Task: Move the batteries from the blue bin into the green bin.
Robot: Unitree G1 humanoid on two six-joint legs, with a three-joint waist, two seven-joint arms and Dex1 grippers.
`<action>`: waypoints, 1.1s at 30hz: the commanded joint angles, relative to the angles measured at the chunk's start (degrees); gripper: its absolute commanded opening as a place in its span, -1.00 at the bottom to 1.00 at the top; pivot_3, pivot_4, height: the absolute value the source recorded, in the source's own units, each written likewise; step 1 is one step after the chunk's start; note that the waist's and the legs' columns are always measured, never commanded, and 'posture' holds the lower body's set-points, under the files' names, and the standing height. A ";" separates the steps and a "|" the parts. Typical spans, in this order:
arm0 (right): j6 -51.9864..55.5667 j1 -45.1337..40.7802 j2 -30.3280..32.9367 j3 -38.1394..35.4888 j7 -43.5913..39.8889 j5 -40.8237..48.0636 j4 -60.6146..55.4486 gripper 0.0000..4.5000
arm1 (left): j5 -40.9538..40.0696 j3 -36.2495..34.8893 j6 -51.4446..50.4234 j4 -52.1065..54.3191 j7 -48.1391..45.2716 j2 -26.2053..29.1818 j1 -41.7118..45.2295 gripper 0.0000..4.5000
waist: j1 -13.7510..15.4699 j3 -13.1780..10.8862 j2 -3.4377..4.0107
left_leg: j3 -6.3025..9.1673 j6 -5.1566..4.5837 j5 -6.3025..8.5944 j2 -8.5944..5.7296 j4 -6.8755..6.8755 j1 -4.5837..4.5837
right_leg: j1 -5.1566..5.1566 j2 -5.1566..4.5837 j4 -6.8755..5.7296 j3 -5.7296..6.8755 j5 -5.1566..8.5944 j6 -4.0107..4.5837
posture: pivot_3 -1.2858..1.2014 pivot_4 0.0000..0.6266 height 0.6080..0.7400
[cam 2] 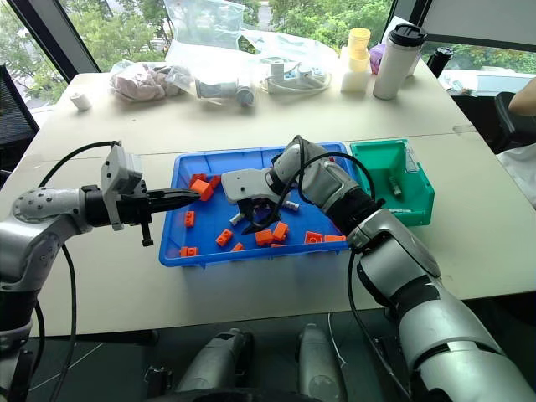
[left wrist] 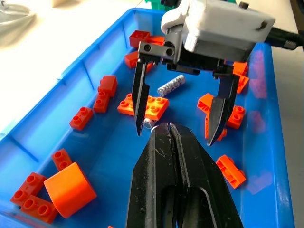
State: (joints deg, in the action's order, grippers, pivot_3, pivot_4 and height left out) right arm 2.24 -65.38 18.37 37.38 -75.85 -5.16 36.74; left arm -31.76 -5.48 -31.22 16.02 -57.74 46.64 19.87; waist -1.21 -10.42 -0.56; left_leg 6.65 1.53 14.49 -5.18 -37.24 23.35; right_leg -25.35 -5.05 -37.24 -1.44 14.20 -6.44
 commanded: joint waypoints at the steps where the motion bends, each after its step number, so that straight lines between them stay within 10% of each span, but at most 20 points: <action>1: -4.76 -2.97 -2.73 -0.69 -0.09 -2.78 6.62 0.98 | -0.93 -2.20 -0.42 2.93 1.40 0.21 -0.76 -1.00 | -0.07 0.00 0.00 | 0.00 0.00 0.00 0.00 0.00 0.00 | 0.00 0.00 0.00 0.00 0.00 0.00 | 0.03 -0.52 1.00; 8: -9.55 -4.67 -6.23 -1.32 -0.60 -6.51 15.64 0.88 | -1.39 -2.59 -1.06 4.67 3.03 -0.02 -1.76 -1.00 | -0.27 0.00 0.00 | 0.01 0.02 -0.01 0.00 0.04 -0.03 | -0.01 0.02 -0.01 0.00 0.00 0.00 | 0.03 -0.52 1.00; 18: -9.35 -5.65 -8.52 -4.11 1.08 -8.52 18.99 -0.99 | -1.39 -1.10 -0.94 4.68 4.48 -0.53 -0.92 -1.00 | -1.39 0.00 0.01 | 0.06 0.06 -0.03 0.01 0.11 -0.04 | -0.03 0.04 -0.05 0.00 0.00 0.01 | 0.03 -0.52 1.00; 33: 13.61 13.43 18.45 -21.96 -2.12 -0.27 -26.49 -0.99 | 0.06 2.92 0.47 0.85 2.84 -2.90 3.19 -1.00 | -0.80 0.00 0.02 | 0.00 0.05 -0.02 0.01 0.08 0.01 | -0.06 0.00 -0.07 0.00 0.00 0.01 | 0.03 -0.52 1.00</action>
State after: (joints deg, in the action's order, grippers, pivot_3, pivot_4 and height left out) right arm 10.79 -52.69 33.60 20.80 -77.70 -8.53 18.70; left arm -32.25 -2.51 -31.99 16.97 -54.49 43.77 22.15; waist -2.01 -10.42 -0.54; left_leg 6.66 1.58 14.47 -5.17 -37.16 23.36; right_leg -25.41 -5.05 -37.31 -1.44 14.20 -6.43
